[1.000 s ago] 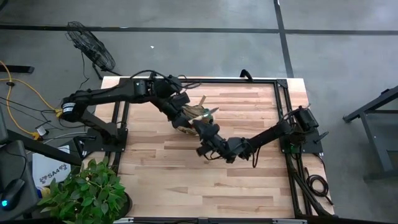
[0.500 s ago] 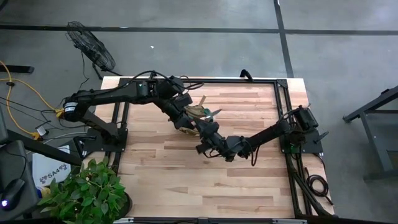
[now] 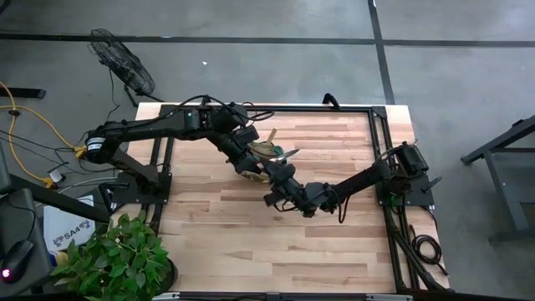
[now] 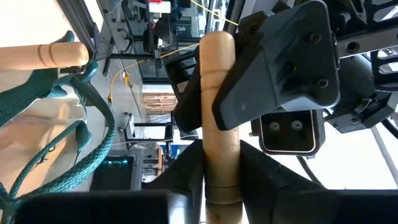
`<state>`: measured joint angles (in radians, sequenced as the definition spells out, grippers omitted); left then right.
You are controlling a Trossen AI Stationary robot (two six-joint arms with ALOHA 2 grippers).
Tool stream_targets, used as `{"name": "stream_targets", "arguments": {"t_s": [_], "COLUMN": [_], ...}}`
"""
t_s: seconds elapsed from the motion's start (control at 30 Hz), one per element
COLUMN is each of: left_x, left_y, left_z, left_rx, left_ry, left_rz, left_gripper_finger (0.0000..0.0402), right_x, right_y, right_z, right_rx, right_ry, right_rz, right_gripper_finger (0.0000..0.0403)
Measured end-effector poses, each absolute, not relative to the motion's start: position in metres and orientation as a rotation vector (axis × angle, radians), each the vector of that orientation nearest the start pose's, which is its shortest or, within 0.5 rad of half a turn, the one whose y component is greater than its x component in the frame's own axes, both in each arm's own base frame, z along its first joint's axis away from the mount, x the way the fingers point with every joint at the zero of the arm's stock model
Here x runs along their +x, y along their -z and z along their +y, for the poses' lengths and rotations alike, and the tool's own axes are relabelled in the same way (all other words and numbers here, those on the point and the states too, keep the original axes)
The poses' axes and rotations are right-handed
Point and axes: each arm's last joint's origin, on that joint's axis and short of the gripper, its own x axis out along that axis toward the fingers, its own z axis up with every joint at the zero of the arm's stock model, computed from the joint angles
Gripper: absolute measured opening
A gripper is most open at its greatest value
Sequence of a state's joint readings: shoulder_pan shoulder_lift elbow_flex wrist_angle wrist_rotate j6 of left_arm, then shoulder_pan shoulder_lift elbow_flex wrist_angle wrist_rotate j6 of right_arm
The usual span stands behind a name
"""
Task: Pick & Place Garden tools in Gardening bag
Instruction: Put the light brown trowel into the light brown gardening bag
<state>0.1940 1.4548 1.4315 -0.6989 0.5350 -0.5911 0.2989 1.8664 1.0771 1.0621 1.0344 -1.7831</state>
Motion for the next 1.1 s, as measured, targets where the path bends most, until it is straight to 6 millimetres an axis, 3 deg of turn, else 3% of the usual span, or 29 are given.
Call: {"name": "stream_targets", "arguments": {"t_s": [0.37, 0.67, 1.1], "left_x": [0.3031, 0.3035, 0.3028], "left_y": [-0.3594, -0.3603, -0.3608], "left_z": [0.0447, 0.0452, 0.0457], "left_rx": [-0.804, -0.741, -0.670], "left_ry": [0.117, 0.124, 0.131], "left_rz": [0.751, 0.733, 0.725], "left_gripper_finger": [0.0065, 0.0145, 0.0156], "right_x": [0.3809, 0.3796, 0.3785], "right_y": [-0.2471, -0.2461, -0.2451], "right_z": [0.0911, 0.0938, 0.0955], "right_rx": [-1.483, -1.489, -1.476], "right_ry": [0.719, 0.725, 0.737], "right_rz": [0.482, 0.506, 0.527], "right_gripper_finger": [0.0062, 0.0061, 0.0061]}}
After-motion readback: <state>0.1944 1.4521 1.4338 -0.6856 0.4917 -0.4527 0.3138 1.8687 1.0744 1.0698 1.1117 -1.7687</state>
